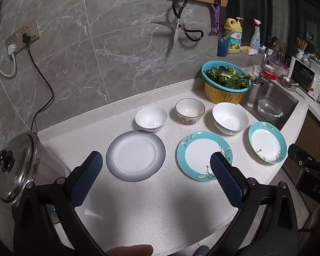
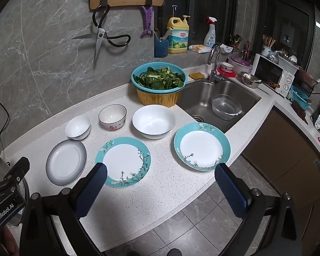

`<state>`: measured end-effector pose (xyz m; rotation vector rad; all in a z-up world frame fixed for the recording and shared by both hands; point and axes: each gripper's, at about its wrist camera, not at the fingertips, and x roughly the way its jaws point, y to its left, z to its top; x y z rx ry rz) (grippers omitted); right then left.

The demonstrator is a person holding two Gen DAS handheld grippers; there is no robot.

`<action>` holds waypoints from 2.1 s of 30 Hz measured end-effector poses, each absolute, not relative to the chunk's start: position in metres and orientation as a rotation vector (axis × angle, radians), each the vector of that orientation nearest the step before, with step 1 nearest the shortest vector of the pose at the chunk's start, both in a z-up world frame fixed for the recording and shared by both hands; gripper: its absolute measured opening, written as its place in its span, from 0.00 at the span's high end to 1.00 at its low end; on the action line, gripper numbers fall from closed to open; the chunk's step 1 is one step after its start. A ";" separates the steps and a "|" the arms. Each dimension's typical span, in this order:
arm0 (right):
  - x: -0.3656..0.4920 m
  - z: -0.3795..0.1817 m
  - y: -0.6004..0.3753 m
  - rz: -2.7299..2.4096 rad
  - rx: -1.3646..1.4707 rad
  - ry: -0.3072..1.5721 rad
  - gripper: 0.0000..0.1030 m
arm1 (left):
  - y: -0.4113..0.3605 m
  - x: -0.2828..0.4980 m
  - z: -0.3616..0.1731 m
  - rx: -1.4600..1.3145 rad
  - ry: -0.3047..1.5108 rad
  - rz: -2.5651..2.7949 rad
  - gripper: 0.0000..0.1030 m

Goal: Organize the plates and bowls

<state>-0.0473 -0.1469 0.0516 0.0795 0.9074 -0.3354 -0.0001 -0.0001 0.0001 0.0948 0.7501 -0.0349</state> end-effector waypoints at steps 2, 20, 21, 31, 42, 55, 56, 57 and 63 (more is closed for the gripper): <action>-0.047 0.052 -0.146 -0.337 0.075 0.908 0.00 | 0.000 0.000 0.000 0.095 0.749 -0.036 0.00; -0.048 0.052 -0.144 -0.337 0.073 0.906 0.00 | 0.000 -0.002 0.000 0.104 0.747 -0.030 0.00; -0.048 0.052 -0.144 -0.337 0.073 0.906 0.00 | 0.001 -0.003 0.001 0.105 0.747 -0.029 0.00; -0.048 0.052 -0.143 -0.338 0.072 0.907 0.00 | 0.002 -0.003 0.001 0.104 0.748 -0.032 0.00; -0.047 0.051 -0.144 -0.338 0.073 0.908 0.00 | 0.002 -0.004 0.000 0.104 0.749 -0.030 0.00; -0.046 0.051 -0.145 -0.338 0.073 0.909 0.00 | 0.002 -0.004 0.000 0.105 0.751 -0.030 0.00; -0.046 0.051 -0.145 -0.337 0.072 0.909 0.00 | 0.002 -0.004 0.000 0.105 0.751 -0.031 0.00; -0.046 0.051 -0.145 -0.337 0.072 0.909 0.00 | 0.002 -0.004 0.000 0.105 0.751 -0.031 0.00; -0.045 0.050 -0.145 -0.338 0.073 0.910 0.00 | 0.002 -0.004 0.000 0.104 0.752 -0.030 0.00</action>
